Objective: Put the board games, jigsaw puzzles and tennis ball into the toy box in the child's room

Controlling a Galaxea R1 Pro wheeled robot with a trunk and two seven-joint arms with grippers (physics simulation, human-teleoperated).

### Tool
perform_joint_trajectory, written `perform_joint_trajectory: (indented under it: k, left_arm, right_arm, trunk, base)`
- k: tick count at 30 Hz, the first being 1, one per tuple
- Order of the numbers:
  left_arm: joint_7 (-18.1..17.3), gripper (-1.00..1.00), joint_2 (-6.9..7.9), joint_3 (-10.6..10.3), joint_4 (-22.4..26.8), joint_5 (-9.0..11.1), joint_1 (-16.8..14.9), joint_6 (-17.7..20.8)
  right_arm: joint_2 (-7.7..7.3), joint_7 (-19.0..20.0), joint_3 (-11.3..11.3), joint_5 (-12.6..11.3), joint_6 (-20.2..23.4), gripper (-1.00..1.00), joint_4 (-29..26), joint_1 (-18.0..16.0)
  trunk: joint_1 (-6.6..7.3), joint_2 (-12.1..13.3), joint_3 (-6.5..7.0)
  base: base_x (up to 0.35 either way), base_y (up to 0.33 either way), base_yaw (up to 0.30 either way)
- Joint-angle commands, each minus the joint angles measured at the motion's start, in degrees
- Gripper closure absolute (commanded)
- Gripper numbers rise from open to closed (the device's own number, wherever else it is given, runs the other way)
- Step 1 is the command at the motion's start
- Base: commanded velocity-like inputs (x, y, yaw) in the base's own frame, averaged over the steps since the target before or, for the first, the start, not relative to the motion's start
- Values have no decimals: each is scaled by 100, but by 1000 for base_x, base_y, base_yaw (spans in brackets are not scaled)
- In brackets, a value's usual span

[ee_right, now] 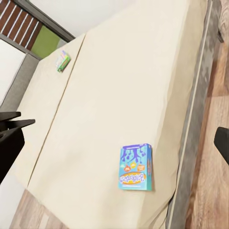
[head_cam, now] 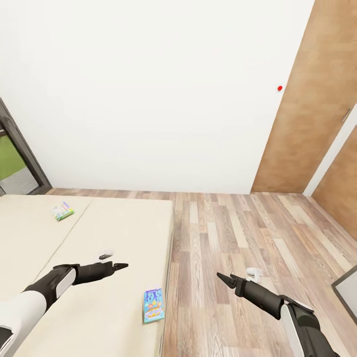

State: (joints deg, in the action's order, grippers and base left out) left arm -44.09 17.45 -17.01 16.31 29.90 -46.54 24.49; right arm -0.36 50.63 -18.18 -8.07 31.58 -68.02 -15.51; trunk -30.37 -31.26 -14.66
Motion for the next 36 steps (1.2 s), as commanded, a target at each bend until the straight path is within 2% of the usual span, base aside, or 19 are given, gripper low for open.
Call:
perform_joint_trajectory:
  k: [1, 16, 29, 36]
  left_arm:
    - [-3, -100, 4, -26, 4, 51, -4, 47]
    - [19, -100, -3, -30, 4, 51, -4, 46]
    - [16, -100, -3, -31, 4, 51, 1, 36]
    - [15, -100, -3, -31, 4, 51, 6, -33]
  right_arm:
    - [0, 8, -5, -31, 41, -100, -1, -4]
    - [0, 8, -10, -35, 46, -100, -1, -4]
    - [0, 0, -10, -37, 42, -100, -1, -4]
    - [0, -1, -10, -37, 43, -100, -1, -4]
  trunk:
    - [-2, -8, 0]
    - [-2, -8, 128]
    - [-2, -8, 146]
    - [-2, -8, 157]
  base:
    - [0, 0, 22]
    - [0, 0, 57]
    - [0, 0, 31]
    - [0, 0, 206]
